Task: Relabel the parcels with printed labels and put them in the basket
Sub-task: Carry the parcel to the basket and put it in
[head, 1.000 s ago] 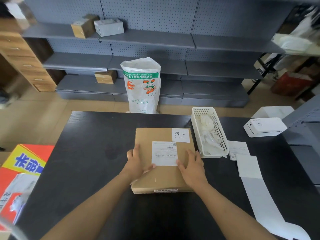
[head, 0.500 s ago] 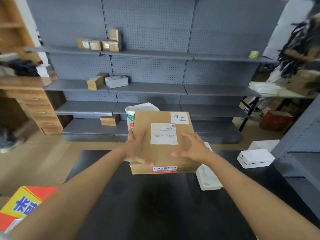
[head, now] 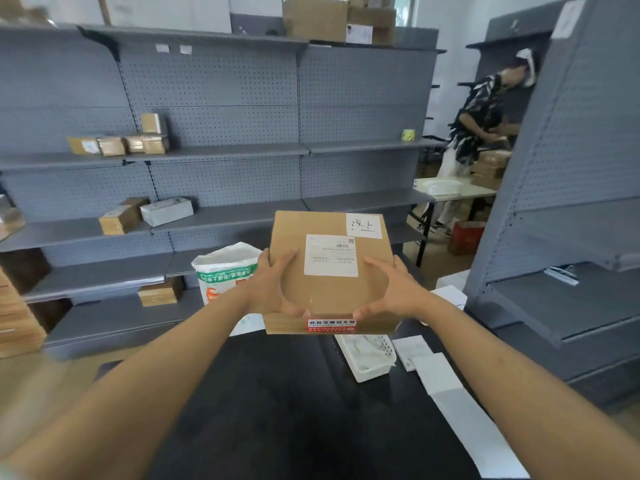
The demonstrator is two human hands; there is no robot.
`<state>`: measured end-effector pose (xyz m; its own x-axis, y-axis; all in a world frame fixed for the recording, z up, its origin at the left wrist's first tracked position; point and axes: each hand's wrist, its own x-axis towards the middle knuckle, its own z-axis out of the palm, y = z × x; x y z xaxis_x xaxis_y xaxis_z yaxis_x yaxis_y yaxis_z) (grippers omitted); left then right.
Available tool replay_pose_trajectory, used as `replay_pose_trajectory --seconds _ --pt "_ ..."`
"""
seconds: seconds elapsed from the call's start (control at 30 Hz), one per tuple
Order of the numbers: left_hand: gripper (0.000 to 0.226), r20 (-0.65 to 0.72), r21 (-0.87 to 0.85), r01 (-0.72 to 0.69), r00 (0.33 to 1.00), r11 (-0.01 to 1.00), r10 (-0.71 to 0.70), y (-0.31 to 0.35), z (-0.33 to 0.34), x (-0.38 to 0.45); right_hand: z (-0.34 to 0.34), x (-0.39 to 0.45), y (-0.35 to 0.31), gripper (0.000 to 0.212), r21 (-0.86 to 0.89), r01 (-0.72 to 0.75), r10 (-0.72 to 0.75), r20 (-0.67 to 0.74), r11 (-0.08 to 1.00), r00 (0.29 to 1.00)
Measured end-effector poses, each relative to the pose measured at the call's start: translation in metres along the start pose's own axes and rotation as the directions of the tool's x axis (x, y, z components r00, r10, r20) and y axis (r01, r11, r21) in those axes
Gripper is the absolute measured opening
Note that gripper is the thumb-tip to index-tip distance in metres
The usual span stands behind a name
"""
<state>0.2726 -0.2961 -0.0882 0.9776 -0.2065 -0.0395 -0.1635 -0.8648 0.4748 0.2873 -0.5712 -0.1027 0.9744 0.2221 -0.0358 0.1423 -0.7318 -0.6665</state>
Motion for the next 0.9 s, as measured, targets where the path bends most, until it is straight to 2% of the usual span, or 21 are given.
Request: replay_pose_trajectory --seconds 0.2,0.33,0.47,0.63,0.73,0.9 --pt "0.128 0.156 0.009 -0.189 0.97 0.982 0.185 0.128 0.048 0.038 -0.084 -0.087 0.089 0.121 0.04 -0.13 0.134 -0.161 0.991 0.978" --pt "0.128 0.232 -0.033 -0.353 0.907 0.935 0.351 0.242 0.107 0.05 -0.147 -0.181 0.159 0.122 0.108 -0.252 0.273 -0.294 0.962 0.916" --pt "0.128 0.275 -0.131 -0.499 0.812 0.857 0.515 0.36 0.178 0.046 -0.206 -0.286 0.223 0.119 0.13 -0.399 0.414 -0.435 0.908 0.8" --pt "0.122 0.334 -0.292 -0.615 0.652 0.732 0.681 0.484 0.257 0.026 -0.252 -0.402 0.283 0.12 0.247 -0.53 0.569 -0.543 0.811 0.618" --pt "0.121 0.397 -0.352 -0.647 0.551 0.676 0.734 0.549 0.299 0.023 -0.271 -0.452 0.316 0.127 0.296 -0.601 0.644 -0.563 0.743 0.519" --pt "0.119 0.507 -0.346 -0.685 0.438 0.641 0.742 0.643 0.366 0.041 -0.305 -0.498 0.381 0.121 0.296 -0.69 0.698 -0.581 0.661 0.419"
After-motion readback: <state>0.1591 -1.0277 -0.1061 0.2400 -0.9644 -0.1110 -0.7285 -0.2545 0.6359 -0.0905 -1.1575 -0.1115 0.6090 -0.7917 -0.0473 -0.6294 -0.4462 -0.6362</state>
